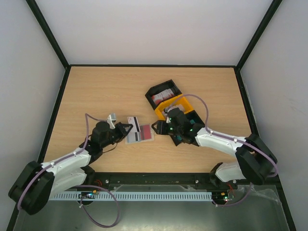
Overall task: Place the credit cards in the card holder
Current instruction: Insert the credit card into the card holder.
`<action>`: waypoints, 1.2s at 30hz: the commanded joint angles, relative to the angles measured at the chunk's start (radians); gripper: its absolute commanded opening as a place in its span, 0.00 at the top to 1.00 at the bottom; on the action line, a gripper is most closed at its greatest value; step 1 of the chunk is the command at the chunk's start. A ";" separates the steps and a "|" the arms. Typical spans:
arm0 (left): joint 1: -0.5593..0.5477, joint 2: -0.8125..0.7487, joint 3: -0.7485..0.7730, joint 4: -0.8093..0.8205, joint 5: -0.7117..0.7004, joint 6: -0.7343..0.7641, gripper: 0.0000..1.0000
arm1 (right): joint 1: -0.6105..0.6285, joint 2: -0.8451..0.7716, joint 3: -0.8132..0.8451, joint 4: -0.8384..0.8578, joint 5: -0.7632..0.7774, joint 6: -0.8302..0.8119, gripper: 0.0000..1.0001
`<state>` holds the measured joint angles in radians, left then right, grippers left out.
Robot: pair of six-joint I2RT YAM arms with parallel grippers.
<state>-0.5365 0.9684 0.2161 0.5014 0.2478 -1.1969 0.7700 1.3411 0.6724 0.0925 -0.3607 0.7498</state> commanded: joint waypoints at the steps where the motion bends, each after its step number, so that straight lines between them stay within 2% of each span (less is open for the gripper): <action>1: -0.036 0.086 -0.034 0.004 -0.062 0.042 0.97 | 0.070 0.072 0.044 -0.199 0.235 -0.123 0.48; 5: -0.042 0.168 -0.060 0.076 -0.053 0.050 0.97 | 0.110 0.170 0.093 -0.229 0.278 -0.160 0.48; 12: -0.049 0.241 -0.058 0.131 -0.046 0.051 0.97 | 0.152 0.294 0.185 -0.263 0.245 -0.217 0.47; 20: -0.052 0.305 -0.057 0.195 -0.039 0.065 0.98 | 0.158 0.354 0.216 -0.319 0.245 -0.226 0.48; 29: -0.052 0.373 -0.051 0.261 -0.008 0.096 0.97 | 0.159 0.393 0.229 -0.355 0.270 -0.215 0.56; 36: -0.052 0.422 -0.037 0.298 0.005 0.108 0.97 | 0.158 0.400 0.227 -0.352 0.266 -0.206 0.57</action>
<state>-0.5842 1.3617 0.1623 0.7437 0.2432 -1.1183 0.9234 1.7096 0.8936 -0.2043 -0.1207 0.5385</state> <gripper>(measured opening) 0.030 0.429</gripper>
